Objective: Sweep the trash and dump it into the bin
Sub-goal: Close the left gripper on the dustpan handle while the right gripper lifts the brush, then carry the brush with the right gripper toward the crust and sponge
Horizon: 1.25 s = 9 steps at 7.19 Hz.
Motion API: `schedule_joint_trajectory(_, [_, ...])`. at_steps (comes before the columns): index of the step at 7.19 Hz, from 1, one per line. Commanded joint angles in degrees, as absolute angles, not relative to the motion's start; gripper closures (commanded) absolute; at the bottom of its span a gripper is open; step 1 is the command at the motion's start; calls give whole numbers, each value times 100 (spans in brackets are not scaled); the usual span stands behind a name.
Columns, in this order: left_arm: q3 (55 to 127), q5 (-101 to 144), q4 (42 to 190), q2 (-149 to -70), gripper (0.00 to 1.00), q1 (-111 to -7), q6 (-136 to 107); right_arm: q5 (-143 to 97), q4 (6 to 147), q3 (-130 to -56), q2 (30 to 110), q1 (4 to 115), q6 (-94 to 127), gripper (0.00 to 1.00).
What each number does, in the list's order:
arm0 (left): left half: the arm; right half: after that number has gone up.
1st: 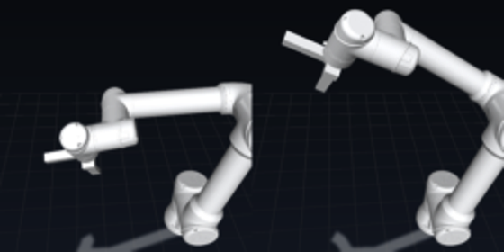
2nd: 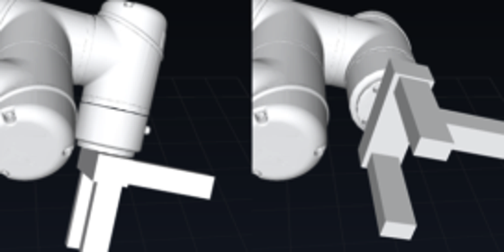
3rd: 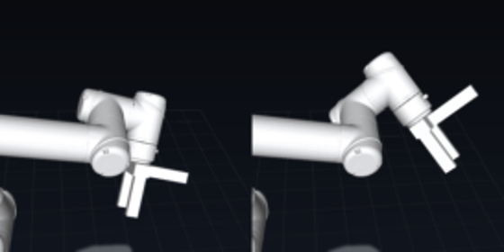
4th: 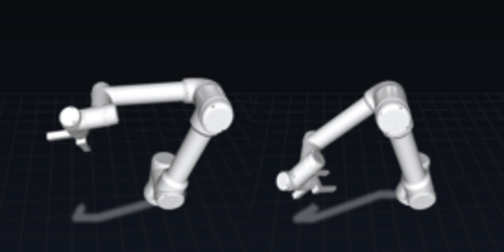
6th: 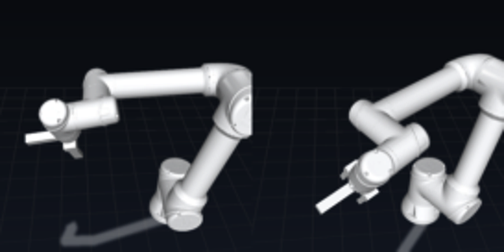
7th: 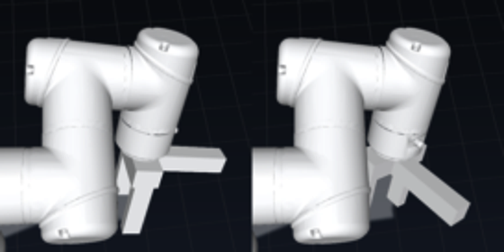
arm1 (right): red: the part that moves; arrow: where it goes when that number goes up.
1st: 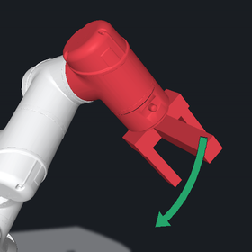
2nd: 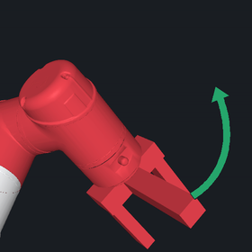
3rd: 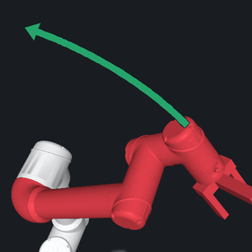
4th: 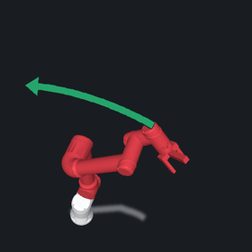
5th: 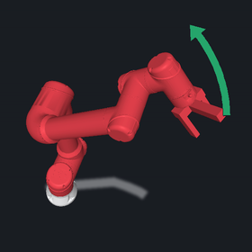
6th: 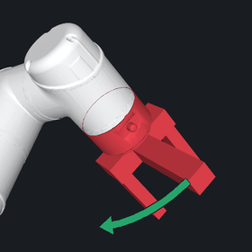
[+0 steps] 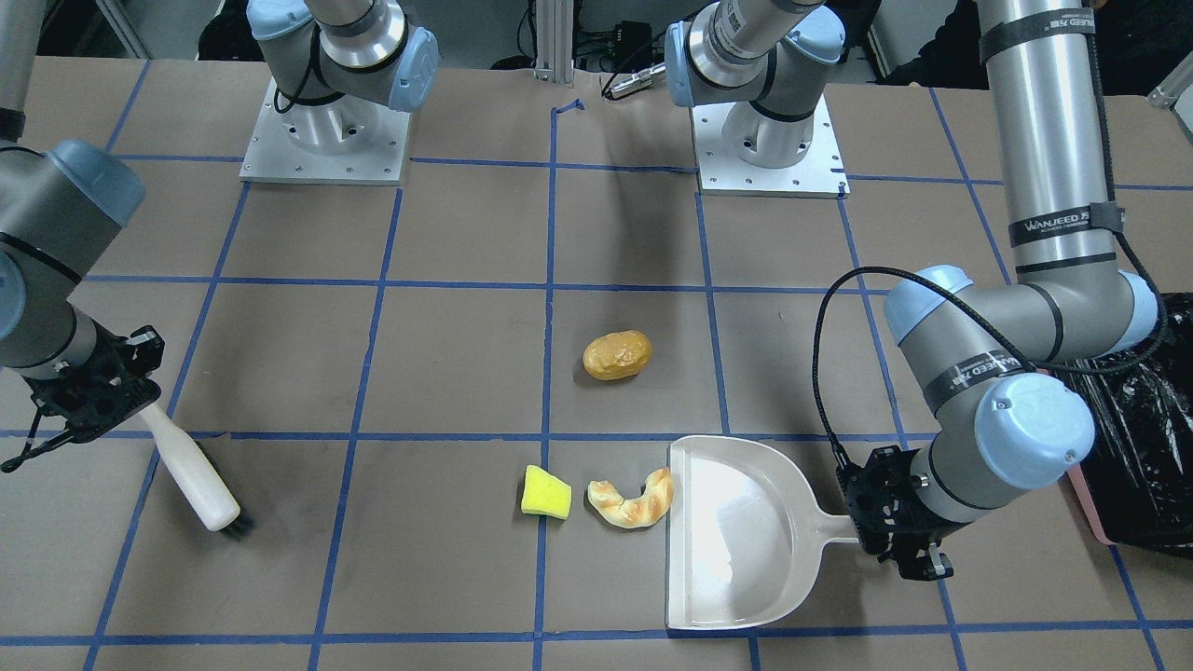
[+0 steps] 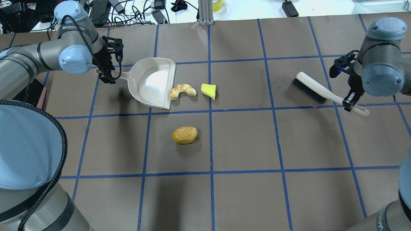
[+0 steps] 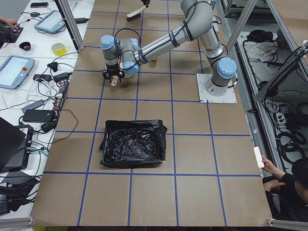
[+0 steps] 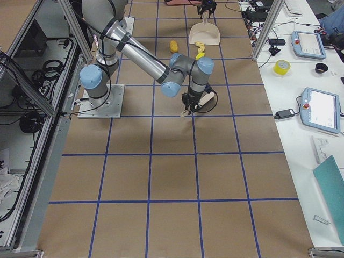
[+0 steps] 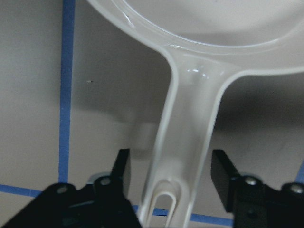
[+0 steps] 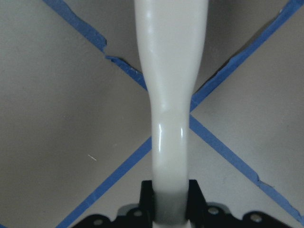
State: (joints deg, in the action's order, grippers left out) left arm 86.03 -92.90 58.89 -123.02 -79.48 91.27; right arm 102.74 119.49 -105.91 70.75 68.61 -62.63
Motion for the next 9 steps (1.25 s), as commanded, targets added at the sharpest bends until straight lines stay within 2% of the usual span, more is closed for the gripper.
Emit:
schedule_joint_trajectory(1, [8631, -9299, 5889, -12208, 76, -7945, 9158, 10353, 11875, -10503, 7267, 6916, -5699, 94])
schedule_joint_trajectory(4, [8701, -9334, 5924, -12147, 94, -7954, 9202, 10389, 10999, -10327, 7662, 8064, -3280, 96])
schedule_joint_trajectory(8, [9026, -9413, 5924, -12023, 97, -7954, 9378, 10110, 10433, -10310, 7638, 10067, 604, 97])
schedule_joint_trajectory(9, [9009, -9422, 5924, -12015, 97, -7954, 9378, 9594, 10441, -10057, 7394, 10464, 1311, 97])
